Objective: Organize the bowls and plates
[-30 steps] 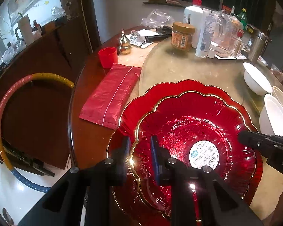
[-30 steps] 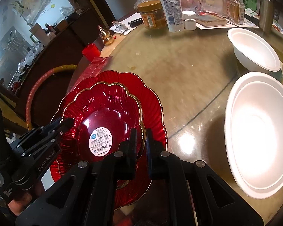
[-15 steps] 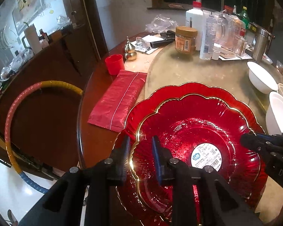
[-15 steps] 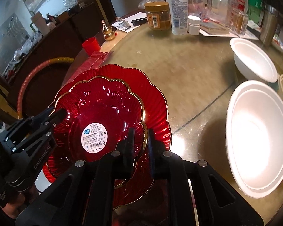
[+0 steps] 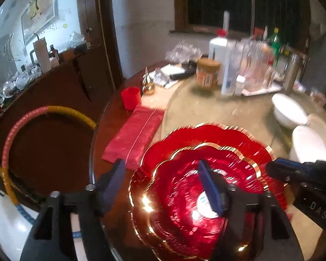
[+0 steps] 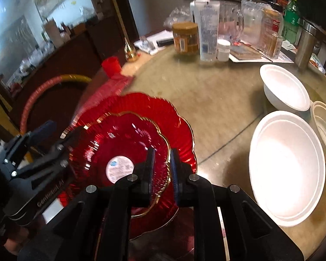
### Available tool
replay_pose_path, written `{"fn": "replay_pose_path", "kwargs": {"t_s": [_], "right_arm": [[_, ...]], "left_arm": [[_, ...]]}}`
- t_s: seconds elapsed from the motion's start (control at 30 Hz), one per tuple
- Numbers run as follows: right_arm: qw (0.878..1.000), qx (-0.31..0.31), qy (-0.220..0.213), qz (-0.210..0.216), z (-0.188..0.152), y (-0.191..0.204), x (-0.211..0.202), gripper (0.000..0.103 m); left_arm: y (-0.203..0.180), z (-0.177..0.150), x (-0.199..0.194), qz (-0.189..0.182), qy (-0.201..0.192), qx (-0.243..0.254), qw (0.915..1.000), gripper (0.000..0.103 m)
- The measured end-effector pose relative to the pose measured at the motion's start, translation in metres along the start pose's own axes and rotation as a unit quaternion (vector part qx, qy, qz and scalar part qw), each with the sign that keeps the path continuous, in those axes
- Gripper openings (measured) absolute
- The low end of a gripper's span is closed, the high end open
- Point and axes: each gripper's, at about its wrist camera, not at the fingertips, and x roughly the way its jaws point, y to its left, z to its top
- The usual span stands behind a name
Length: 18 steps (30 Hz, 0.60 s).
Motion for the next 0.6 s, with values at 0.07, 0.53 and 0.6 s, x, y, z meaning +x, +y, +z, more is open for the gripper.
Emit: {"fn": "replay_pose_path", "kwargs": {"t_s": [0.07, 0.53, 0.6], "right_arm": [[1.000, 0.008, -0.019, 0.017, 0.000, -0.001, -0.012, 0.030], [0.952, 0.209, -0.145, 0.171, -0.039, -0.094, -0.088, 0.079], [0.938, 0.254, -0.160, 0.172, -0.050, -0.120, -0.097, 0.079]], "left_arm": [[0.001, 0.003, -0.006, -0.005, -0.012, -0.011, 0.9999, 0.082], [-0.044, 0.004, -0.035, -0.129, -0.036, -0.005, 0.9909, 0.084], [-0.057, 0.008, -0.032, -0.158, -0.021, -0.005, 0.9872, 0.084]]}}
